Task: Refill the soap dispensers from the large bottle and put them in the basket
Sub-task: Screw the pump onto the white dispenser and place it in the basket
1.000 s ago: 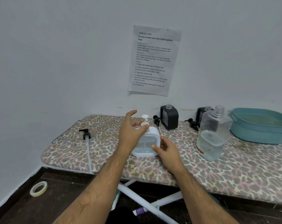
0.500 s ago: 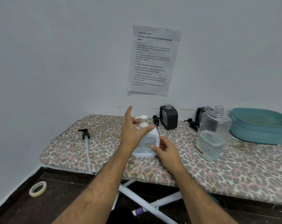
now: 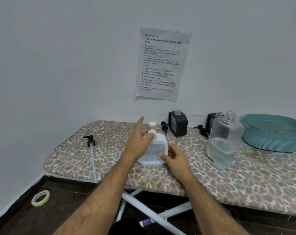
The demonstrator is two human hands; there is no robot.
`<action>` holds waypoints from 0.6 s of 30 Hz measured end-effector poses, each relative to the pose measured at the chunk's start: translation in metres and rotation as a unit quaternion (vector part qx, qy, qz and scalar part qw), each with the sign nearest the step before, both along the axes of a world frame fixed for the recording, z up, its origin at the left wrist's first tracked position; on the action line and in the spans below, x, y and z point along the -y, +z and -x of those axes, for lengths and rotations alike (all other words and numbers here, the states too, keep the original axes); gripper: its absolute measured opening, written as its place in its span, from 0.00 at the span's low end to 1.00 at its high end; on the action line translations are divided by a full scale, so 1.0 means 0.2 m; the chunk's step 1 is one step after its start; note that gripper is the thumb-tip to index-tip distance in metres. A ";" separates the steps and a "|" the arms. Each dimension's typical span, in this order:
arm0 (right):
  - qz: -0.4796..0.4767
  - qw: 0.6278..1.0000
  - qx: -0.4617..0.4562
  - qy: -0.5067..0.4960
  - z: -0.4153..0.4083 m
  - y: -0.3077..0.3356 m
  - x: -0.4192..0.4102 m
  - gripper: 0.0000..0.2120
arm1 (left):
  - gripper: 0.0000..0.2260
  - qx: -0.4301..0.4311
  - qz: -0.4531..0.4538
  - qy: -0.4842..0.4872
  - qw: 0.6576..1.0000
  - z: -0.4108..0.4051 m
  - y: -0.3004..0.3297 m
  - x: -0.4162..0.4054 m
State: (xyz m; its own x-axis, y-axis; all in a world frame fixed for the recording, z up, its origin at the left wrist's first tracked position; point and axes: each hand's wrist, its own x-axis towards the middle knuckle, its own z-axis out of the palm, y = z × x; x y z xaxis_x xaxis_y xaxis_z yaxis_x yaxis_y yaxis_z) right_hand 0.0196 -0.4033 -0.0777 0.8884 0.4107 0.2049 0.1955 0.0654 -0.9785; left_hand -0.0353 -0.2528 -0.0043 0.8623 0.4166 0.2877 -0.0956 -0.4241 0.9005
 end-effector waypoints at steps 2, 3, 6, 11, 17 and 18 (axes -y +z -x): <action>-0.001 1.000 0.002 0.003 0.00 0.00 0.00 0.19 | 0.37 -0.005 -0.019 0.013 1.000 -0.01 0.01 0.02; -0.001 1.000 0.003 0.003 0.00 0.00 0.00 0.19 | 0.37 -0.003 -0.029 0.033 0.999 -0.01 0.01 0.03; -0.001 1.000 0.001 0.003 0.00 0.00 0.00 0.19 | 0.35 0.012 -0.041 0.086 0.995 -0.02 0.01 0.04; -0.002 1.000 -0.001 0.004 0.00 0.00 0.00 0.19 | 0.30 0.037 -0.028 0.100 0.994 -0.02 -0.01 0.02; -0.008 1.000 0.002 0.006 0.00 0.00 0.00 0.18 | 0.25 0.013 -0.022 0.060 0.998 0.02 -0.02 -0.01; -0.006 1.000 0.004 0.006 0.00 0.00 0.00 0.18 | 0.24 0.006 -0.021 0.045 0.999 0.02 -0.02 -0.01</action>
